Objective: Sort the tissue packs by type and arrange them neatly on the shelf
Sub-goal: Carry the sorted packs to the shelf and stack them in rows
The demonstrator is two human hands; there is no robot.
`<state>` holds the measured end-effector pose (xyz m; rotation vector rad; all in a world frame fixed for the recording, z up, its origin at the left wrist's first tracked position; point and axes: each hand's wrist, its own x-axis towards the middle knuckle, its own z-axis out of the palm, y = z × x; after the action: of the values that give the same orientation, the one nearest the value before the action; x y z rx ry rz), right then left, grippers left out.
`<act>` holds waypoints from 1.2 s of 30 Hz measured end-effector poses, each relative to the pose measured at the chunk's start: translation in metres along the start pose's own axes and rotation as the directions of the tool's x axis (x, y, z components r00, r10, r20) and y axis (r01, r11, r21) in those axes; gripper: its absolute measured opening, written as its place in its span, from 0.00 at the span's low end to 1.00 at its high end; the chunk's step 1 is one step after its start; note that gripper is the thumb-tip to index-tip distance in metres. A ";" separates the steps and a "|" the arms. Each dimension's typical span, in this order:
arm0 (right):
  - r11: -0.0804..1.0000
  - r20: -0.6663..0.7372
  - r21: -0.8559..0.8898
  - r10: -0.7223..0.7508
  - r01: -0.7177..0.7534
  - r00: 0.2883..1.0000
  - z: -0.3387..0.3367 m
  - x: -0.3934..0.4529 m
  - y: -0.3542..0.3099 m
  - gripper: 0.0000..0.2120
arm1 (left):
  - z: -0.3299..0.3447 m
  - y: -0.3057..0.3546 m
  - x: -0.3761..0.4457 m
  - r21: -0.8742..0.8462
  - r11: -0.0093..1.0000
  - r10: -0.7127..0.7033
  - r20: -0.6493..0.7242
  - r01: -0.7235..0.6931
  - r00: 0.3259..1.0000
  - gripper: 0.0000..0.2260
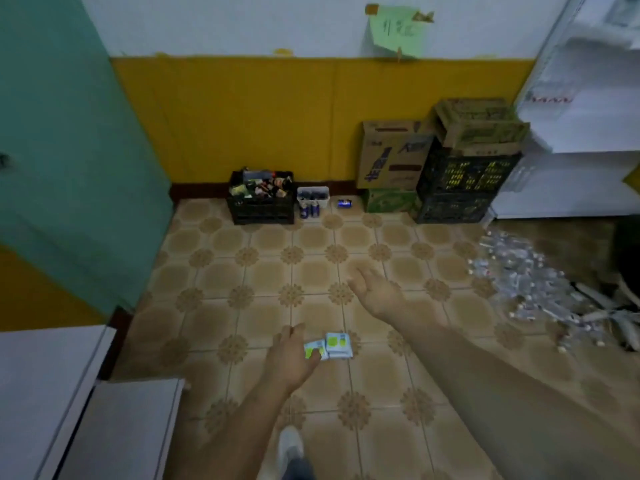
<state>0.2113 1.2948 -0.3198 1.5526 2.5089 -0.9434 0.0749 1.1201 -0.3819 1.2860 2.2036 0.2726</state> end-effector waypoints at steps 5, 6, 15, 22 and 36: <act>0.991 0.176 -0.105 0.106 -0.089 0.979 0.043 0.069 0.018 0.31 | 0.011 -0.056 0.083 -0.026 0.996 -0.075 0.158 0.080 0.985 0.29; 0.987 0.196 -0.132 0.121 -0.096 0.973 0.051 0.084 0.021 0.31 | 0.015 -0.067 0.098 -0.017 0.995 -0.091 0.179 0.096 0.980 0.29; 0.972 0.334 -0.221 0.157 -0.085 0.930 0.201 0.226 0.094 0.33 | 0.141 -0.166 0.230 -0.202 0.899 -0.298 0.369 0.389 0.880 0.28; 0.943 0.358 -0.331 0.147 -0.022 0.922 0.408 0.346 0.204 0.29 | 0.349 -0.260 0.334 -0.361 0.625 -0.493 0.503 0.692 0.709 0.25; 0.907 0.353 -0.412 0.068 0.090 0.933 0.679 0.483 0.336 0.37 | 0.611 -0.346 0.547 -0.804 0.107 -0.441 0.489 0.585 0.753 0.33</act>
<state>0.0653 1.4349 -1.1952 1.1162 2.2611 -0.5611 -0.0400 1.3415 -1.2365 -0.1979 1.6426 0.9801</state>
